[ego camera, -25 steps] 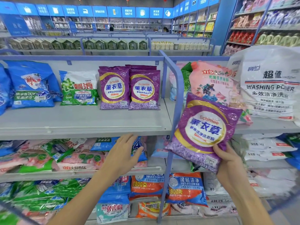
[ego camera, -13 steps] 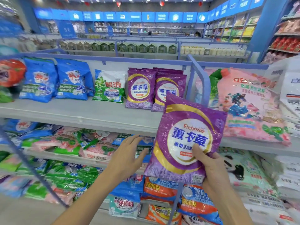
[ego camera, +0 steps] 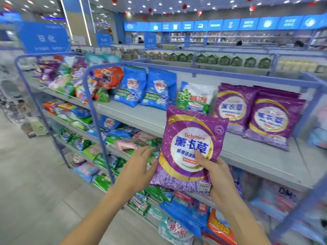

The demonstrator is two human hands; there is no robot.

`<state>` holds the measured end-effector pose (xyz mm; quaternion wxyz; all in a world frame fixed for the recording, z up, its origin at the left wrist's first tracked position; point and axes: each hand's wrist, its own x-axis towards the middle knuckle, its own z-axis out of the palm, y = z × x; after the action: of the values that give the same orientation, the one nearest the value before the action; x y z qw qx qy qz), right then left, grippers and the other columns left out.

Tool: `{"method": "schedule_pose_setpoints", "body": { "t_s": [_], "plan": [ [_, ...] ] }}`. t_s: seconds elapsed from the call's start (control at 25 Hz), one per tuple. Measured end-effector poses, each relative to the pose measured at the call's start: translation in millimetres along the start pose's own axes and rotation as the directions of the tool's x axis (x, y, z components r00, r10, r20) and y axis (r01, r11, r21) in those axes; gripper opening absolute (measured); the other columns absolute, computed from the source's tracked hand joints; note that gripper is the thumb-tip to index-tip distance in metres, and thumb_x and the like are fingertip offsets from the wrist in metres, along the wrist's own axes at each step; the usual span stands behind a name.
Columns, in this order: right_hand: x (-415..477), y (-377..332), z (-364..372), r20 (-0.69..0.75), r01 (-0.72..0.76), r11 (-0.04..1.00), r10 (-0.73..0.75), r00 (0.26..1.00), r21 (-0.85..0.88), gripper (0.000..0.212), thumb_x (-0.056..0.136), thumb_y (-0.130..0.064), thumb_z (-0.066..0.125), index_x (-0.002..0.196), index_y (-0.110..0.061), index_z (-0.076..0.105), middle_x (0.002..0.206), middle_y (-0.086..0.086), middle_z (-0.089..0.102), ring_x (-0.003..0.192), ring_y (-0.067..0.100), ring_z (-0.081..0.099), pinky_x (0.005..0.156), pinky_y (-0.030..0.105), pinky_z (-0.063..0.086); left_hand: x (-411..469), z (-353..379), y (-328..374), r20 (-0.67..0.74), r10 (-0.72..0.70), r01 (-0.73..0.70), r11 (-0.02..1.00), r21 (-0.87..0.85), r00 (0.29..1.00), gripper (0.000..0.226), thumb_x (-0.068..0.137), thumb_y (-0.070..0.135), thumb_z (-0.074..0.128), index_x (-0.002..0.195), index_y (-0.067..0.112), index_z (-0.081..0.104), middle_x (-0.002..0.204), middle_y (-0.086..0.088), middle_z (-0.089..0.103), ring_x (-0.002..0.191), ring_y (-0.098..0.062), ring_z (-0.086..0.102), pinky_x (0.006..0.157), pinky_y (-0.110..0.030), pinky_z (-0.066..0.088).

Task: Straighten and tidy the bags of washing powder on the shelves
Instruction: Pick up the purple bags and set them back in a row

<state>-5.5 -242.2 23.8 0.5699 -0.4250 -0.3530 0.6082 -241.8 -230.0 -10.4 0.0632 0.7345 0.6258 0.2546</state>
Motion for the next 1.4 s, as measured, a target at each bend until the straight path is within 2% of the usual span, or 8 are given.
{"method": "schedule_pose_setpoints", "body": {
  "t_s": [0.12, 0.28, 0.6, 0.72, 0.84, 0.92, 1.08, 1.4],
  "plan": [
    [20.6, 20.8, 59.1, 0.071, -0.022, 1.000, 0.023, 0.997, -0.021, 0.028, 0.084, -0.016, 0.077, 0.111, -0.011, 0.073, 0.103, 0.008, 0.079, 0.094, 0.026, 0.077, 0.086, 0.042, 0.058, 0.0, -33.0, -56.5, -0.076, -0.051, 0.053, 0.998, 0.024, 0.996, 0.076, 0.093, 0.067, 0.028, 0.148, 0.018, 0.048, 0.150, 0.003, 0.051, 0.139, -0.017, 0.046, 0.115, -0.037, 0.039],
    [48.0, 48.7, 134.4, 0.107, -0.020, 0.999, 0.024, 0.994, -0.038, 0.030, 0.079, -0.014, 0.079, 0.108, -0.009, 0.073, 0.100, 0.011, 0.079, 0.089, 0.027, 0.077, 0.082, 0.040, 0.059, 0.2, -68.9, -139.0, -0.110, -0.124, 0.130, 0.990, 0.052, 0.986, 0.059, 0.102, 0.052, 0.048, 0.149, 0.016, 0.047, 0.148, 0.000, 0.052, 0.138, -0.022, 0.044, 0.114, -0.033, 0.035],
    [101.5, 100.9, 280.7, 0.179, -0.033, 0.999, 0.040, 0.983, -0.040, 0.039, 0.071, -0.019, 0.081, 0.108, -0.010, 0.073, 0.099, 0.011, 0.079, 0.089, 0.029, 0.077, 0.094, 0.049, 0.056, 3.1, -130.6, -283.3, -0.197, -0.260, 0.281, 0.956, 0.086, 0.945, 0.067, 0.100, 0.058, 0.045, 0.151, 0.016, 0.046, 0.153, -0.001, 0.050, 0.143, -0.021, 0.041, 0.118, -0.036, 0.034],
    [133.9, 113.4, 339.2, 0.240, -0.036, 0.998, 0.050, 0.970, -0.059, 0.033, 0.077, -0.017, 0.081, 0.109, -0.011, 0.074, 0.101, 0.013, 0.079, 0.093, 0.031, 0.077, 0.096, 0.052, 0.055, 21.4, -149.5, -332.4, -0.226, -0.309, 0.329, 0.943, 0.057, 0.924, 0.070, 0.098, 0.062, 0.040, 0.153, 0.018, 0.044, 0.154, 0.000, 0.048, 0.143, -0.020, 0.040, 0.117, -0.035, 0.036],
    [171.4, 127.5, 390.1, 0.242, -0.021, 0.998, 0.034, 0.970, -0.054, 0.022, 0.086, -0.014, 0.076, 0.108, -0.011, 0.074, 0.096, 0.011, 0.080, 0.087, 0.027, 0.078, 0.090, 0.045, 0.057, 49.8, -167.1, -385.3, -0.252, -0.325, 0.347, 0.937, 0.046, 0.912, 0.076, 0.096, 0.067, 0.034, 0.153, 0.019, 0.043, 0.156, 0.000, 0.047, 0.145, -0.019, 0.039, 0.118, -0.035, 0.035],
    [196.6, 138.6, 417.8, 0.240, -0.019, 0.999, 0.031, 0.970, -0.049, 0.021, 0.088, -0.016, 0.074, 0.109, -0.012, 0.073, 0.097, 0.010, 0.080, 0.088, 0.026, 0.078, 0.087, 0.042, 0.057, 74.8, -176.3, -421.5, -0.254, -0.338, 0.358, 0.933, 0.037, 0.906, 0.069, 0.100, 0.060, 0.040, 0.153, 0.016, 0.044, 0.155, -0.003, 0.048, 0.145, -0.021, 0.040, 0.118, -0.035, 0.034],
    [254.8, 152.8, 477.4, 0.244, -0.017, 0.998, 0.030, 0.969, -0.056, 0.023, 0.089, -0.017, 0.073, 0.111, -0.011, 0.072, 0.101, 0.012, 0.079, 0.091, 0.029, 0.077, 0.088, 0.043, 0.057, 132.3, -193.0, -486.5, -0.253, -0.349, 0.374, 0.926, 0.056, 0.902, 0.067, 0.100, 0.060, 0.042, 0.152, 0.019, 0.043, 0.154, 0.000, 0.048, 0.143, -0.020, 0.041, 0.115, -0.038, 0.038],
    [327.3, 172.0, 573.7, 0.216, 0.071, 0.982, -0.033, 0.976, -0.173, 0.010, 0.091, -0.018, 0.072, 0.100, -0.014, 0.073, 0.091, 0.004, 0.080, 0.080, 0.021, 0.078, 0.064, 0.030, 0.058, 260.0, -232.6, -587.7, -0.201, -0.351, 0.357, 0.934, -0.008, 0.914, 0.063, 0.101, 0.057, 0.044, 0.152, 0.020, 0.043, 0.154, 0.001, 0.048, 0.139, -0.020, 0.047, 0.112, -0.039, 0.040]
  ]
}}
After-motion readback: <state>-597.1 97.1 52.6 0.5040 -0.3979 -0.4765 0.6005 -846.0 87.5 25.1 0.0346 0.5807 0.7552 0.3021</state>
